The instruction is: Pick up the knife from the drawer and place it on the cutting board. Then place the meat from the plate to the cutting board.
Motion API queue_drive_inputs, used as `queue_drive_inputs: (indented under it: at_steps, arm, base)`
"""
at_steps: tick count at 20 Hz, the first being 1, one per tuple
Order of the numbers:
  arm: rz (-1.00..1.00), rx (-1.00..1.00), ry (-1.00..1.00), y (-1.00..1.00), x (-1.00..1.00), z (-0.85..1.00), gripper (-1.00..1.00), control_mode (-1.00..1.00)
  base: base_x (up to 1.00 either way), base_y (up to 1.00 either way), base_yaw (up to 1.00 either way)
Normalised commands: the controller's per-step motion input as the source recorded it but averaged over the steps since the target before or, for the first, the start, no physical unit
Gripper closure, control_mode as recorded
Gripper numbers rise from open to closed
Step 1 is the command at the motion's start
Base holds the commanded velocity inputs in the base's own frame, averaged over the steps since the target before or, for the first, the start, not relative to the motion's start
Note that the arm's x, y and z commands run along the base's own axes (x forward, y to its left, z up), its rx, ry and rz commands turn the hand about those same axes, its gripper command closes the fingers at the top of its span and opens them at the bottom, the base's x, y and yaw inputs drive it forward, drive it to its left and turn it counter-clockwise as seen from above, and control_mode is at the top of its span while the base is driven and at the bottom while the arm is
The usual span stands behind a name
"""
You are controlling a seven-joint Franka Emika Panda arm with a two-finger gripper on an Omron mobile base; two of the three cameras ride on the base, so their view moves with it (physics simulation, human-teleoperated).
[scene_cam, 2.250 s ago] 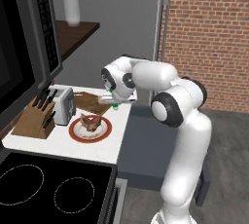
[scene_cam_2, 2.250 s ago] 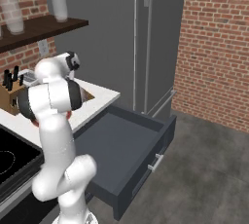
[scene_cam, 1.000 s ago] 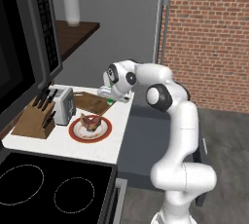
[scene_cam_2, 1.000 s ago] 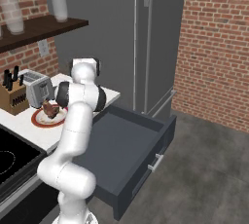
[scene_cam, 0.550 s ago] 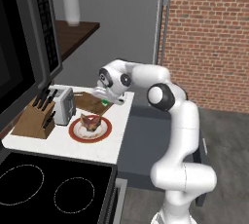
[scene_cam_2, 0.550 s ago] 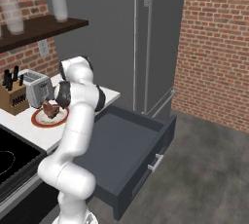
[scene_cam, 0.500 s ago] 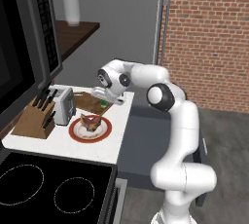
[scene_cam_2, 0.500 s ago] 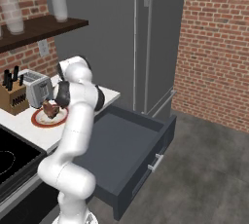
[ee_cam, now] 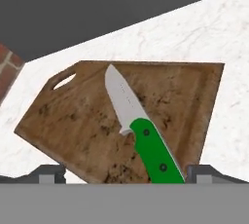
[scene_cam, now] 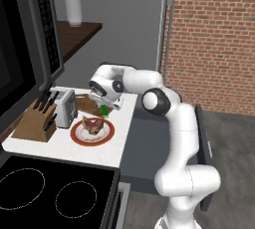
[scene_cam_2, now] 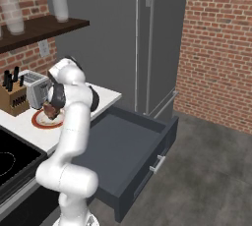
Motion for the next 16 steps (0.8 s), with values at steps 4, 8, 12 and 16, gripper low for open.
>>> queue_drive_inputs:
  at_steps: [4,8,12,16]
  arm:
    - [-0.12,0.00,0.00,-0.07,-0.63,1.00,-1.00,-1.00]
    - [-0.11,0.00,0.00,-0.14,-0.67,1.00,-1.00,-1.00]
    - [-0.07,0.00,0.22,-0.01,-0.64,1.00,-1.00,-1.00]
    - [-0.02,0.00,0.47,-0.02,-0.73,0.99,-1.00,-1.00]
  base:
    - [0.00,0.00,0.00]
    - [0.00,0.00,0.00]
    - [0.00,0.00,0.00]
    - [0.00,0.00,0.00]
